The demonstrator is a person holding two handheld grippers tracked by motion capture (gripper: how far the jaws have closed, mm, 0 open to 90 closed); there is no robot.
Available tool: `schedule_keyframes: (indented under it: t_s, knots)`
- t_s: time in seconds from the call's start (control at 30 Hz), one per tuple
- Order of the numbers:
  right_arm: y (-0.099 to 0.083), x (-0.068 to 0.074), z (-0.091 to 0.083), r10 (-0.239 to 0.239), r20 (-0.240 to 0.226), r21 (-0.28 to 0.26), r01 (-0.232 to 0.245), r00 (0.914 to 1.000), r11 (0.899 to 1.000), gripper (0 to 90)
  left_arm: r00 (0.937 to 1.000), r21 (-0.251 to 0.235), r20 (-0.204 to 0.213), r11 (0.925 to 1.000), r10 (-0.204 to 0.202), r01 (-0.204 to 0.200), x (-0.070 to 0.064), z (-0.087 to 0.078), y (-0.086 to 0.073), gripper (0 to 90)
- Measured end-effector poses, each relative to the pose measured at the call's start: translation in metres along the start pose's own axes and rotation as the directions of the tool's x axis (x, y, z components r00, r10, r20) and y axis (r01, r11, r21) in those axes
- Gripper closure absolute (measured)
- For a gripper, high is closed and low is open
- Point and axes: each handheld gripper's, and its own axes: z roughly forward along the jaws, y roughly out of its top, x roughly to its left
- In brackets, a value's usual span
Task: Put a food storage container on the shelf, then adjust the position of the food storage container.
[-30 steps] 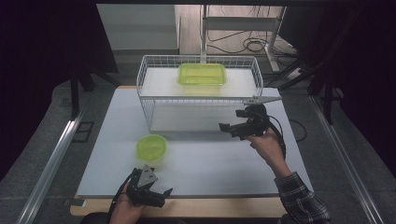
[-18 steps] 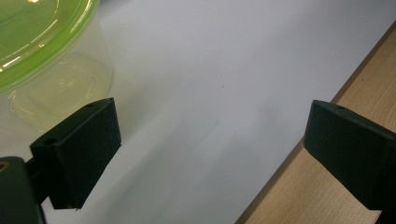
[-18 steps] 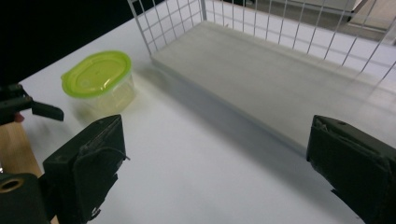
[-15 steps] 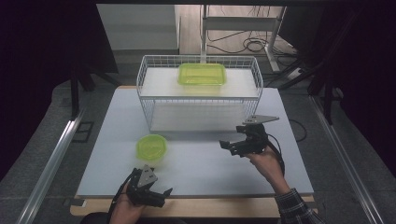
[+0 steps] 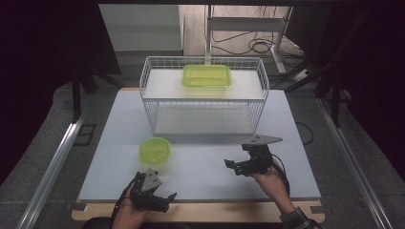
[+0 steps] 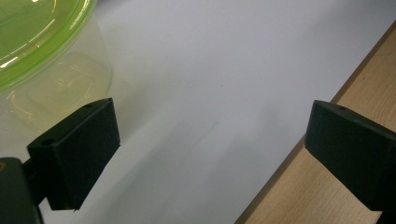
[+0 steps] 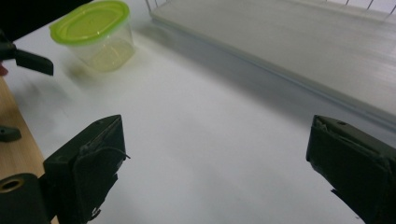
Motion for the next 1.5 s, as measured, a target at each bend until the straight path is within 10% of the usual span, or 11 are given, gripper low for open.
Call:
schedule_keyframes:
  t_s: [0.77,1.17,1.5]
  knots:
    - [-0.043,0.001,0.01,0.006,0.002,0.077,-0.007,1.0,0.997,4.8,0.9993,0.019,-0.033,0.9997,-0.014,0.014,0.003,-0.003,0.004,2.8]
    - [-0.044,-0.003,0.009,-0.002,0.022,0.081,0.0,0.9998,0.997,5.1,0.9964,-0.037,-0.01,0.9959,-0.084,0.083,0.025,-0.028,0.004,57.7]
    - [-0.045,-0.002,0.012,-0.021,0.022,0.104,0.018,0.9995,0.994,5.7,0.9818,-0.033,-0.123,0.9894,-0.145,0.141,0.053,-0.047,-0.008,89.6]
